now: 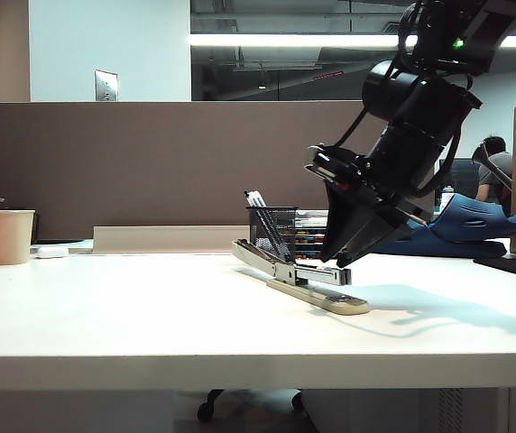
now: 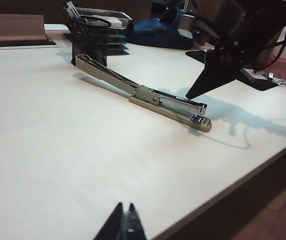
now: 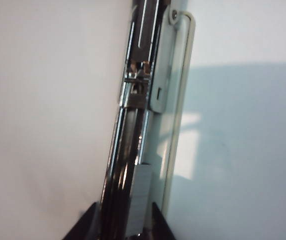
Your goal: Pick up a set of staples and put them into the open stapler.
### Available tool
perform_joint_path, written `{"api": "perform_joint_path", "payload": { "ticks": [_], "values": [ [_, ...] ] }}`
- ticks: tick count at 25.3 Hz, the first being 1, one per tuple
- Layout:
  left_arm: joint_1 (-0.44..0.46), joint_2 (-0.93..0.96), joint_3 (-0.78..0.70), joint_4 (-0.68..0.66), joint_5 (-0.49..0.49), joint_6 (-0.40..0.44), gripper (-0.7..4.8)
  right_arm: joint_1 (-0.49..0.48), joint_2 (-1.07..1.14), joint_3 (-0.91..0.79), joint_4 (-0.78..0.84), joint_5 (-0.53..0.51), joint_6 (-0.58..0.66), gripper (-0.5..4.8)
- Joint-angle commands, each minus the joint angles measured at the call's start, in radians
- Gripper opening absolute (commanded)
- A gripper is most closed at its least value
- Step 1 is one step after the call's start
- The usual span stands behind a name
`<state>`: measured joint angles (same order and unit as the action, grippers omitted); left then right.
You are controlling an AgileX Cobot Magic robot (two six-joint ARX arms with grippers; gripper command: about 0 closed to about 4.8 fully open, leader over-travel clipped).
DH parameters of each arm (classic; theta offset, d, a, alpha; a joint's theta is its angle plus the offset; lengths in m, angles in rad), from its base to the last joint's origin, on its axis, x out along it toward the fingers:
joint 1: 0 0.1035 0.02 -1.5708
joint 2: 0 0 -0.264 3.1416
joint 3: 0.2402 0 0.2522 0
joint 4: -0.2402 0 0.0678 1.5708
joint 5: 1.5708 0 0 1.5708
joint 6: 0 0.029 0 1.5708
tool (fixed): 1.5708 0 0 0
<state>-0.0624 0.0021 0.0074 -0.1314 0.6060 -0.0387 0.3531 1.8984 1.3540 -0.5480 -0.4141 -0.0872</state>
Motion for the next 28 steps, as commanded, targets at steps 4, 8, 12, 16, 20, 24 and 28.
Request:
{"api": "perform_joint_path", "payload": {
  "ticks": [4,8,12,16,20,24,28],
  "values": [
    [0.002,0.0,0.0,-0.006,0.001,0.0,-0.06,0.002,-0.006,0.006,0.056,-0.007,0.001,1.26],
    [0.002,0.0,0.0,-0.006,0.0,0.0,-0.06,0.002,-0.009,0.009,0.055,-0.006,0.001,1.26],
    [0.002,0.0,0.0,-0.006,0.0,0.0,-0.06,0.0,-0.031,0.013,0.054,-0.006,0.001,1.14],
    [0.002,0.0,0.0,-0.006,0.0,0.001,-0.06,-0.006,-0.076,0.016,0.055,0.008,0.0,1.11],
    [0.002,0.0,0.0,-0.006,-0.005,0.001,-0.06,-0.023,-0.138,0.016,0.036,0.037,0.0,0.27],
    [0.002,0.0,0.0,-0.006,-0.026,0.001,-0.06,-0.048,-0.19,0.016,0.013,0.058,-0.004,-0.05],
    [0.002,0.0,0.0,-0.007,-0.052,0.001,-0.06,-0.065,-0.244,0.016,-0.016,0.113,-0.042,-0.05]
  ]
}}
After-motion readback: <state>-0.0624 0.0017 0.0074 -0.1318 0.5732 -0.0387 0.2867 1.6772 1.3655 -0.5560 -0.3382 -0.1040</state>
